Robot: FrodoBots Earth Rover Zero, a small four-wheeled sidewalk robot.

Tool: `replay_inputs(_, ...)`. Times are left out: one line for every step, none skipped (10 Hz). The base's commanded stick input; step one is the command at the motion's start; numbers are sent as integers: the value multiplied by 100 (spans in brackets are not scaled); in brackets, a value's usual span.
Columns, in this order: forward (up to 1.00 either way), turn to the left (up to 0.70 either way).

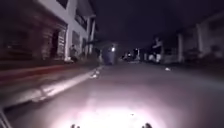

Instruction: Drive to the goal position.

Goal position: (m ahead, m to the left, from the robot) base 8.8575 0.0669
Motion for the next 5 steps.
replay_inputs(100, -40)
replay_inputs(100, -40)
replay_inputs(100, -40)
replay_inputs(100, -40)
replay_inputs(100, -38)
